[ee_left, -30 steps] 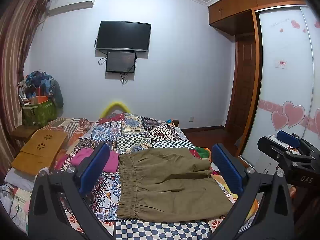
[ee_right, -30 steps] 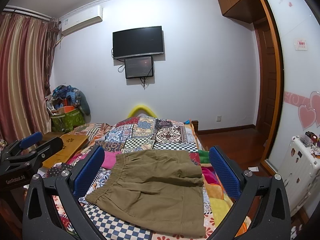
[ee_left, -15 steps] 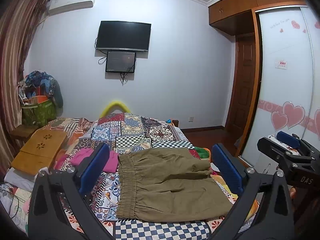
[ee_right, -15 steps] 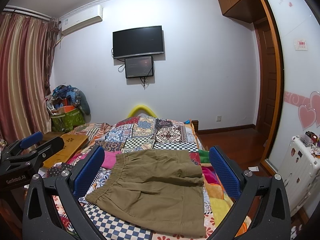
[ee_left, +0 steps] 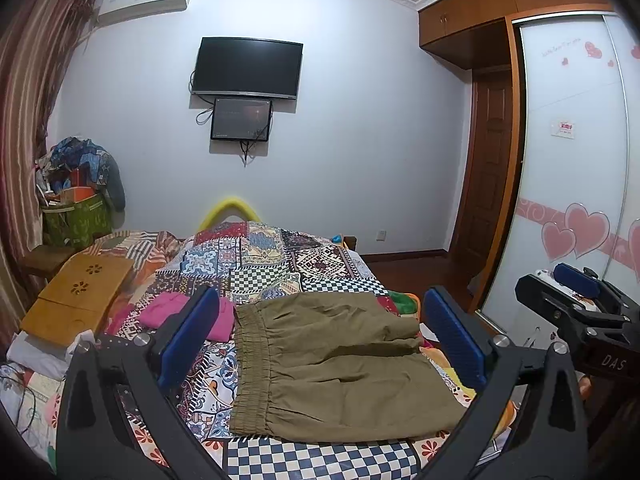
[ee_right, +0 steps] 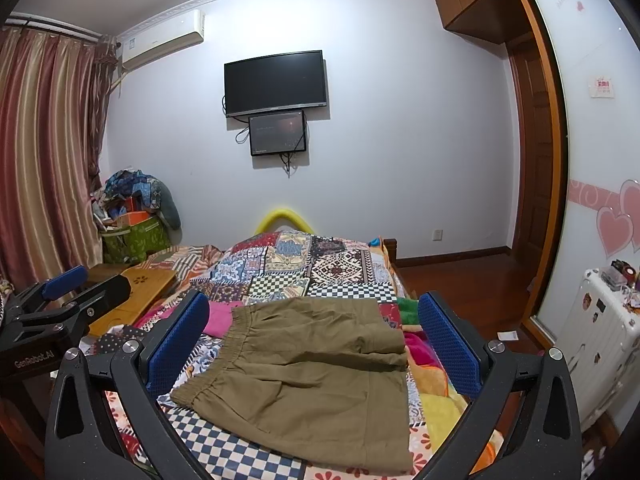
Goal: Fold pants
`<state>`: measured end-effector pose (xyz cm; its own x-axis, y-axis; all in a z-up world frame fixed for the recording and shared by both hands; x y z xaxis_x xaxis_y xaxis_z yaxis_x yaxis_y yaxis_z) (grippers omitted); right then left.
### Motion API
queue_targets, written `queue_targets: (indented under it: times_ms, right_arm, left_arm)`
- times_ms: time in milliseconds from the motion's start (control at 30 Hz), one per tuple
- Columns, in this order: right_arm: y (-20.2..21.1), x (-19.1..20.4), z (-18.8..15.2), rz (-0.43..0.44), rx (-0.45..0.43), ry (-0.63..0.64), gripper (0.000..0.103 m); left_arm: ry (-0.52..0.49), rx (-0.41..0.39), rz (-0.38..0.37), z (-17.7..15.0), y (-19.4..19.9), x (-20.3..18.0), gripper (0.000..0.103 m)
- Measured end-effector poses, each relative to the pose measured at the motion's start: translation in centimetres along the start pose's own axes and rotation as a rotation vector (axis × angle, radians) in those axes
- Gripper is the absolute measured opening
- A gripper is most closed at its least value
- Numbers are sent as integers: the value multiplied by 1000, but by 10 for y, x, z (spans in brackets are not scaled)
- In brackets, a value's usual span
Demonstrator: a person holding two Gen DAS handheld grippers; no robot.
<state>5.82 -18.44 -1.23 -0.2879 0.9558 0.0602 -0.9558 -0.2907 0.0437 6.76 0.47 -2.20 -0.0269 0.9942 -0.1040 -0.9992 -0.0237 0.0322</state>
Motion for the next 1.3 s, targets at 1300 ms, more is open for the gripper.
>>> queue_targets:
  times_ms: [1300]
  right_arm:
    - [-14,-35,-25,-124,83,50,103]
  left_arm:
    - [-32,70,73,-23,-26,27,103]
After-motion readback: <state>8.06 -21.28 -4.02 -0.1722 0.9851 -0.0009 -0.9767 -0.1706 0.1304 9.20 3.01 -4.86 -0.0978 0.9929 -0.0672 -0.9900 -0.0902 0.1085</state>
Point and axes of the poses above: each gripper's, at about its wrist camera, not at the fingertips, and y roughly against the way its jaws point, x to its left, z to its top, the point moved 6 cm from there along -y, roughly the way its jaws point, and after that the axes turned 14 degrees about -x, right-handed, at the moved point
